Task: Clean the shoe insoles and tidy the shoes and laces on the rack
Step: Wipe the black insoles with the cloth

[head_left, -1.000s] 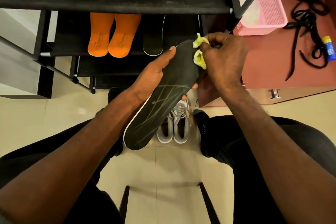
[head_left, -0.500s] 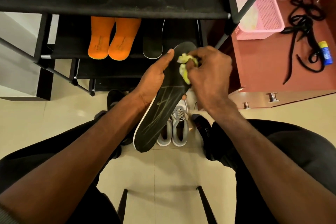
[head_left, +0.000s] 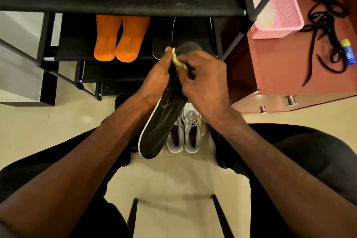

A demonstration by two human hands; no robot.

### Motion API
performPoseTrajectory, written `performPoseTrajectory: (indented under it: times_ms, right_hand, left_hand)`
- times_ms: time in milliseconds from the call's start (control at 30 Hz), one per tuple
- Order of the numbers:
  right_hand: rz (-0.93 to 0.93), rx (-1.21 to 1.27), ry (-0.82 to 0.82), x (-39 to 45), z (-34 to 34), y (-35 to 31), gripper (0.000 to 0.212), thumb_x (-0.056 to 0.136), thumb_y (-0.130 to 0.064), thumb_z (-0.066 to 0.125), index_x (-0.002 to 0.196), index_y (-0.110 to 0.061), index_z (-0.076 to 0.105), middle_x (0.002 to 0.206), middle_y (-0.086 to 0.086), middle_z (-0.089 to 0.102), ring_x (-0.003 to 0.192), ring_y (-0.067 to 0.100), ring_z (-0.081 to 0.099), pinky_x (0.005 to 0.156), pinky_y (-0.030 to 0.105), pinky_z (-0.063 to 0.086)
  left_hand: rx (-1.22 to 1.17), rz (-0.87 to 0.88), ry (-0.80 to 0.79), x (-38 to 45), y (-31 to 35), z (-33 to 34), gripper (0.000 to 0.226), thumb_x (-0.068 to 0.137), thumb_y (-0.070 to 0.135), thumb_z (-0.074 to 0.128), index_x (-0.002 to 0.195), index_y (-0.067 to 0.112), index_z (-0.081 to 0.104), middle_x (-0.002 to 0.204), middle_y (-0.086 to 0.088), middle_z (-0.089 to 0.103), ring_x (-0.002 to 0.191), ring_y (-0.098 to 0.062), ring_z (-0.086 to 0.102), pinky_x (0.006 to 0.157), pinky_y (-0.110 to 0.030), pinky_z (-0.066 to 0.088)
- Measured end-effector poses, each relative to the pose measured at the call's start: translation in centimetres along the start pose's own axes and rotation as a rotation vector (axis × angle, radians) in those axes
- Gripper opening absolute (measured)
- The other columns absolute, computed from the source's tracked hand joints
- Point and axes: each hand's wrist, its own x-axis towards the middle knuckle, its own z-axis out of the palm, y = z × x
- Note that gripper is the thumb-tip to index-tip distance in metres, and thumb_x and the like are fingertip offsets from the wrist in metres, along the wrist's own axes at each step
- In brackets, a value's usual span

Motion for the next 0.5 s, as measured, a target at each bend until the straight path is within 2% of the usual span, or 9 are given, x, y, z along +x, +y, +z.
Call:
performPoseTrajectory:
  times_ms: [67, 167, 233, 300, 367, 400, 500]
  right_hand:
    - [0.003, 0.007, 0.018, -0.2, 0.4, -0.1, 0.019, 0.088, -0.010, 0.074, 0.106, -0.007, 0.080, 0.098, 0.002, 0.074, 0.087, 0.012, 0.070, 0.077, 0.033, 0.060]
    - [0.064, -0.050, 0.075, 0.8, -0.4, 0.4, 0.017, 0.087, -0.009, 0.075, 0.103, -0.010, 0.080, 0.098, 0.000, 0.074, 0.086, 0.011, 0.069, 0.077, 0.033, 0.060]
    - [0.158, -0.102, 0.140, 1.9, -1.2, 1.3, 0.017, 0.089, -0.011, 0.076, 0.105, -0.013, 0.081, 0.100, -0.002, 0.075, 0.087, 0.009, 0.069, 0.081, 0.033, 0.061]
    - [0.263, -0.147, 0.202, 2.9, -2.2, 2.5, 0.019, 0.088, -0.015, 0.077, 0.106, -0.017, 0.082, 0.100, -0.003, 0.077, 0.086, 0.010, 0.070, 0.084, 0.037, 0.061]
    - [0.307, -0.145, 0.194, 3.3, -2.7, 3.2, 0.019, 0.087, -0.016, 0.075, 0.105, -0.019, 0.083, 0.099, -0.004, 0.078, 0.086, 0.012, 0.072, 0.085, 0.040, 0.061]
    - [0.298, -0.127, 0.165, 3.2, -2.6, 3.2, 0.020, 0.088, -0.016, 0.075, 0.106, -0.019, 0.082, 0.099, -0.005, 0.078, 0.087, 0.012, 0.072, 0.084, 0.040, 0.061]
    - [0.168, -0.030, 0.046, 1.8, -1.3, 1.7, 0.022, 0.087, -0.011, 0.075, 0.108, -0.015, 0.081, 0.101, -0.003, 0.076, 0.089, 0.011, 0.071, 0.083, 0.036, 0.061]
  left_hand:
    - [0.017, -0.020, 0.020, 0.3, -0.3, -0.3, 0.047, 0.114, 0.022, 0.018, 0.122, 0.002, 0.059, 0.082, 0.013, 0.076, 0.083, 0.012, 0.069, 0.072, -0.003, 0.047]
    - [0.017, -0.041, -0.001, 0.5, -0.7, 0.1, 0.036, 0.115, 0.017, 0.022, 0.126, 0.015, 0.056, 0.106, 0.014, 0.067, 0.092, 0.023, 0.062, 0.084, 0.000, 0.043]
    - [0.082, -0.039, -0.042, 0.3, -1.1, 0.4, 0.037, 0.114, 0.030, 0.028, 0.126, 0.015, 0.060, 0.111, 0.012, 0.074, 0.102, 0.015, 0.065, 0.092, -0.009, 0.049]
    - [0.119, -0.102, -0.050, 0.4, -1.2, 0.8, 0.038, 0.114, 0.032, 0.029, 0.121, 0.017, 0.063, 0.092, 0.015, 0.078, 0.089, 0.008, 0.071, 0.075, -0.012, 0.056]
    - [0.090, -0.137, -0.083, 0.0, -1.2, 1.2, 0.042, 0.113, 0.037, 0.030, 0.127, 0.016, 0.063, 0.102, 0.004, 0.080, 0.096, -0.009, 0.075, 0.076, -0.024, 0.062]
    - [0.083, -0.135, -0.083, 0.0, -1.3, 1.2, 0.043, 0.113, 0.038, 0.028, 0.123, 0.016, 0.065, 0.103, 0.002, 0.079, 0.096, -0.011, 0.075, 0.076, -0.025, 0.062]
    - [0.042, -0.093, -0.021, 0.2, -0.6, 0.6, 0.047, 0.114, 0.031, 0.017, 0.111, 0.016, 0.062, 0.086, 0.007, 0.079, 0.085, -0.003, 0.075, 0.071, -0.016, 0.057]
